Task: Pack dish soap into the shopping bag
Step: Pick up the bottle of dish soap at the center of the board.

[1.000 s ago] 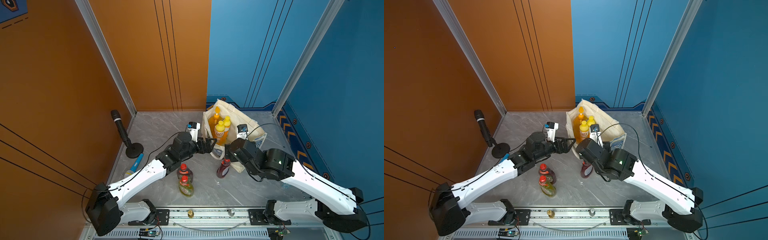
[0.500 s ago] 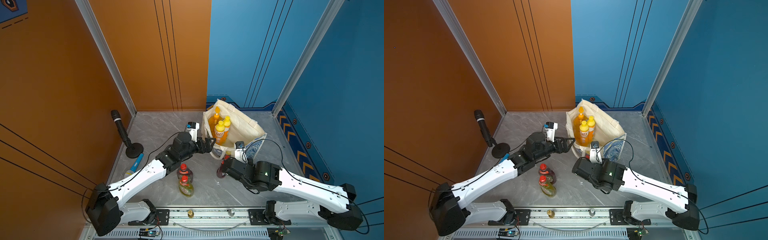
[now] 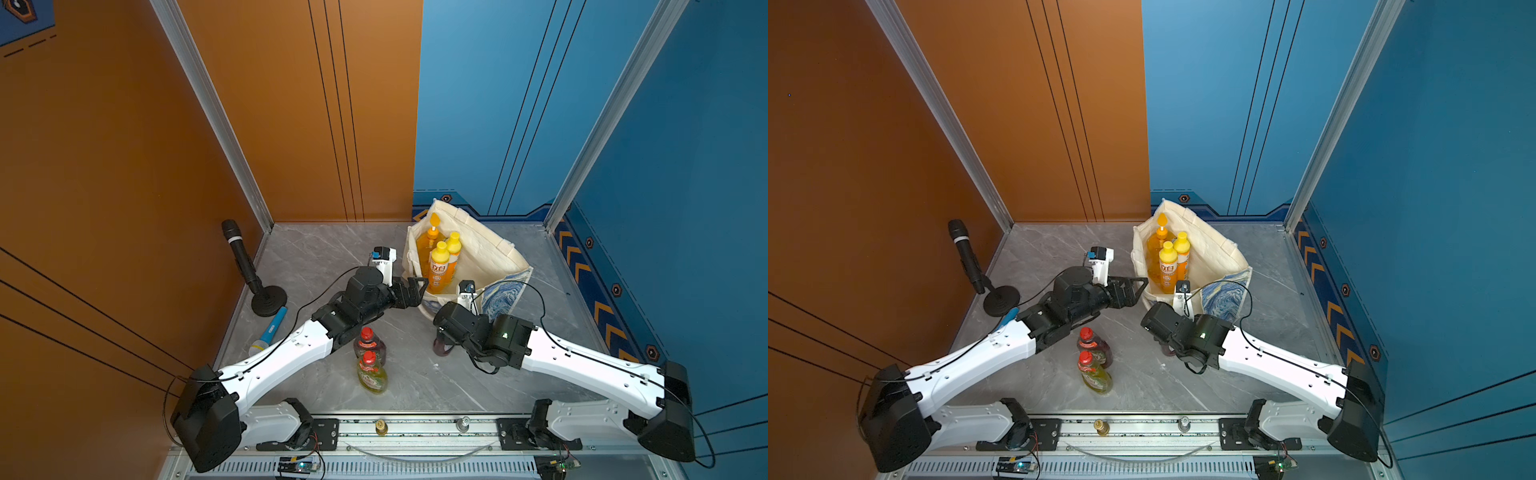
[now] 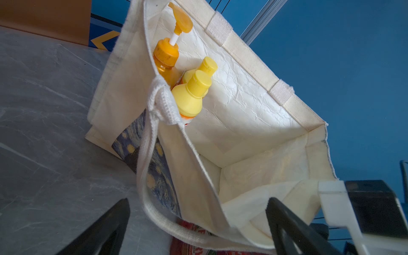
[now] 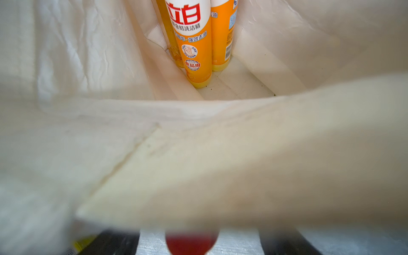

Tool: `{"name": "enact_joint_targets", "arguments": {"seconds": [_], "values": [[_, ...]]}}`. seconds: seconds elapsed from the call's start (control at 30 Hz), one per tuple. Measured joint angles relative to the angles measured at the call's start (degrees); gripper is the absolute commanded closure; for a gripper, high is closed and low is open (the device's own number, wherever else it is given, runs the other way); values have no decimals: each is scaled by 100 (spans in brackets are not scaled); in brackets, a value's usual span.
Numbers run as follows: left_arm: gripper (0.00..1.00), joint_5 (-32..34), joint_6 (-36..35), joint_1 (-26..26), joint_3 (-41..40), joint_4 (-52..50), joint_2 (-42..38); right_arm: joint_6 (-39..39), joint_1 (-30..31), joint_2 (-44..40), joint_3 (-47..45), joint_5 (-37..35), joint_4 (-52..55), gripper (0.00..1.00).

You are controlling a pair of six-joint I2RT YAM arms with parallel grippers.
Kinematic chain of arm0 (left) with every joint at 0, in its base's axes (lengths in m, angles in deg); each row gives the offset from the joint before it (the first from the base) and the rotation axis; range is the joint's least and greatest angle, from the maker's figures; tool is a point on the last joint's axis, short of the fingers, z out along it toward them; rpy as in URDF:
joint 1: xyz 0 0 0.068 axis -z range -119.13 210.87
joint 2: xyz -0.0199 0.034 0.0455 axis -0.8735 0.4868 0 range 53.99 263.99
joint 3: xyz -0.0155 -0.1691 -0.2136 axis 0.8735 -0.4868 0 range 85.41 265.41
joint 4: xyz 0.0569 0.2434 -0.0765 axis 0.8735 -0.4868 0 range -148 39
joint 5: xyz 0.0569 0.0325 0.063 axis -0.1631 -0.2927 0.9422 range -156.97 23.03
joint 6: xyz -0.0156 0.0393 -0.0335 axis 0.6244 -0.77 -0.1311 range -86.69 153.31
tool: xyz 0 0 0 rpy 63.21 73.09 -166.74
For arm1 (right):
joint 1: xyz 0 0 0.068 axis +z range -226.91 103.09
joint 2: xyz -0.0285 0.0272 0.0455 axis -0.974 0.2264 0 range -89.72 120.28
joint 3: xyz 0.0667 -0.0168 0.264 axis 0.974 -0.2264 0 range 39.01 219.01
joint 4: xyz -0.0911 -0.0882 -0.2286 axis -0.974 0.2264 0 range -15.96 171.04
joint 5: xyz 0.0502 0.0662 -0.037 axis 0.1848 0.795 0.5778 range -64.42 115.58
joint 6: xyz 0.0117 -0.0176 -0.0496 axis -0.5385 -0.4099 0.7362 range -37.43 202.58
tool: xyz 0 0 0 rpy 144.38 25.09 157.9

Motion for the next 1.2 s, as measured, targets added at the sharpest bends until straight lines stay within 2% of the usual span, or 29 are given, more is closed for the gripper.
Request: {"name": "enact_joint_targets", "arguments": {"seconds": [0.07, 0.43, 0.73, 0.93, 1.0, 1.2], "values": [[2, 11, 2, -2, 0, 0, 0, 37, -68, 76, 0, 22, -42, 32], [2, 17, 2, -2, 0, 0, 0, 46, -199, 129, -205, 168, -234, 36], [2, 15, 4, -2, -2, 2, 0, 63, -236, 136, -326, 225, -354, 46], [2, 15, 4, -2, -2, 2, 0, 315, -251, 160, -326, 225, -358, 58], [2, 15, 4, -2, -2, 4, 0, 442, -267, 166, -321, 223, -354, 57], [2, 15, 4, -2, -2, 4, 0, 745, -304, 177, -306, 225, -286, 44]]}}
